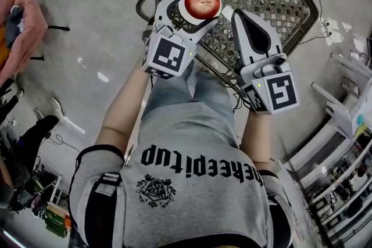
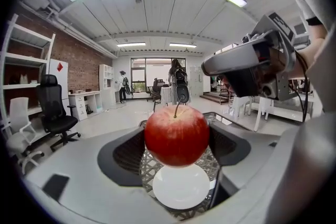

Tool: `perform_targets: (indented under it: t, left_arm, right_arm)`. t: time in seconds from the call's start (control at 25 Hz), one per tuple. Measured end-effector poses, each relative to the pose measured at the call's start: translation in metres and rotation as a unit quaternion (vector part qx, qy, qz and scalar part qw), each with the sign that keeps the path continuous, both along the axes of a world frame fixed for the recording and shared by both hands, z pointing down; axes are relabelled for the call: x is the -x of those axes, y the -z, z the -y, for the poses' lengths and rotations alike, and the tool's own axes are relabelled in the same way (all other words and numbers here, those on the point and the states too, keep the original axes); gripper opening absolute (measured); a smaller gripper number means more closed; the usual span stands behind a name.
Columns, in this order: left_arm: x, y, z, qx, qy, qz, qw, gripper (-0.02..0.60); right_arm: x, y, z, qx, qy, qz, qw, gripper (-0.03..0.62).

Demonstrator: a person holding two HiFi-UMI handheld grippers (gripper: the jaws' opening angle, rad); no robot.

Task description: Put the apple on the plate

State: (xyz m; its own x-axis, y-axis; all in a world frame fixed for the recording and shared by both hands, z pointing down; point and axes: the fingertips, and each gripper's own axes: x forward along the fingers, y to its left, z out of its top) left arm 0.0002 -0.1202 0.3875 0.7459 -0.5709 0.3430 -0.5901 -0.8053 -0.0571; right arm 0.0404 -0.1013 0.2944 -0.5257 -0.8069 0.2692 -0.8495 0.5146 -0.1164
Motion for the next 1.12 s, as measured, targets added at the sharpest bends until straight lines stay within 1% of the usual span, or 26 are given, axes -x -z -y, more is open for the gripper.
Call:
perform_targets:
  t: [0.24, 1.12]
  left_arm:
    - [-0.007, -0.021, 0.003, 0.008, -0.006, 0.006, 0.9999, 0.414]
    - [-0.012, -0.083, 0.01, 0.039, -0.02, 0.033, 0.9985, 0.414]
  right_arm:
    - [-0.008, -0.014, 0.003, 0.011, -0.007, -0.003, 1.0, 0.009]
    - [-0.012, -0.035, 0.015, 0.033, -0.022, -0.014, 0.999, 0.009]
